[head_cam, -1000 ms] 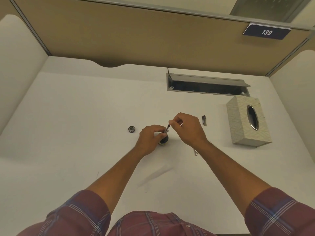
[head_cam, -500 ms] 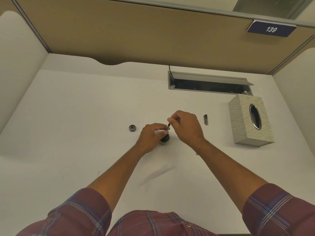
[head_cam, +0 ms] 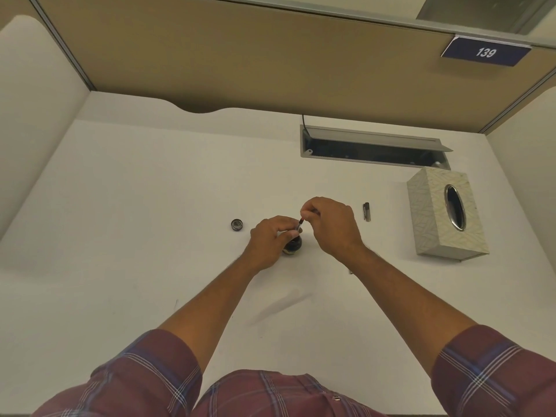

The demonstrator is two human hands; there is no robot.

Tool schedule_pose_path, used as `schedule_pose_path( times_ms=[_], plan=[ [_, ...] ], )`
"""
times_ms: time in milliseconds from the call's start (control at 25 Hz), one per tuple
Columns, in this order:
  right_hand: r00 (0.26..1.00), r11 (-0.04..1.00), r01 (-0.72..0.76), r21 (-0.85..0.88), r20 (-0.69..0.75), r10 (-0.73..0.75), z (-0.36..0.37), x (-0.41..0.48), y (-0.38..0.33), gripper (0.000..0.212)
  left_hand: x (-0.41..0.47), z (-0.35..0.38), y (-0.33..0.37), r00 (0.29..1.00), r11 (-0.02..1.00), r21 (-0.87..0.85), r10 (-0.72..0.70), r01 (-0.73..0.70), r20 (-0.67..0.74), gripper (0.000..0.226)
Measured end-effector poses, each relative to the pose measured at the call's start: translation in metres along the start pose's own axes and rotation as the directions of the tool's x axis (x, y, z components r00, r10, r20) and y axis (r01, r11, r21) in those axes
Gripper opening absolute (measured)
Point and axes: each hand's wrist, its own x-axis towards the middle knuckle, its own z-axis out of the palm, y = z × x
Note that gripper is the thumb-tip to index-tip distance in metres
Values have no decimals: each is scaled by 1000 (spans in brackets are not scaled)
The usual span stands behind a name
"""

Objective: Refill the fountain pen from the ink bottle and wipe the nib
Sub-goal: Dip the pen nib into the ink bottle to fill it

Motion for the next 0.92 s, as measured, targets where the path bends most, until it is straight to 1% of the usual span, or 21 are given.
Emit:
schedule_pose_path(
  times_ms=[160, 240, 320, 400, 560, 680, 760, 840, 920],
  plan=[
    [999, 999, 21, 28, 26, -22, -3, 2, 4, 12, 0, 1, -6, 1000, 1000, 13, -3, 3, 8, 26],
    [998, 998, 34, 47, 51, -37, -5, 2, 6, 17, 0, 1, -6, 1000, 1000, 31, 7, -7, 12, 24],
    [997, 999, 46, 10, 66, -47, -6, 2, 7, 17, 0, 1, -7, 1000, 999, 31, 17, -17, 14, 22],
    [998, 998, 53, -31, 47, -51, -6, 2, 7, 16, 0, 1, -8, 1000, 1000, 11, 16, -16, 2, 22],
    [999, 995, 50, -86, -13, -51, -5, 2, 6, 24, 2, 2, -13, 1000, 1000, 1, 7, -7, -14, 30],
    [997, 997, 76, -2, 16, -76, -6, 1, 8, 23, 3, 1, -15, 1000, 1000, -4, -12, 12, -24, 30],
    [994, 995, 96, 39, 43, -98, -5, -1, 8, 18, 3, 1, -16, 1000, 1000, -14, -14, 14, -25, 32],
    [995, 993, 101, 55, 13, -102, -4, -3, 8, 10, 2, 2, -16, 999, 1000, -18, -16, 15, -28, 32],
    [997, 995, 82, 61, -11, -81, -1, -3, 7, 11, 1, 2, -15, 999, 1000, -16, -16, 16, -29, 30]
  ],
)
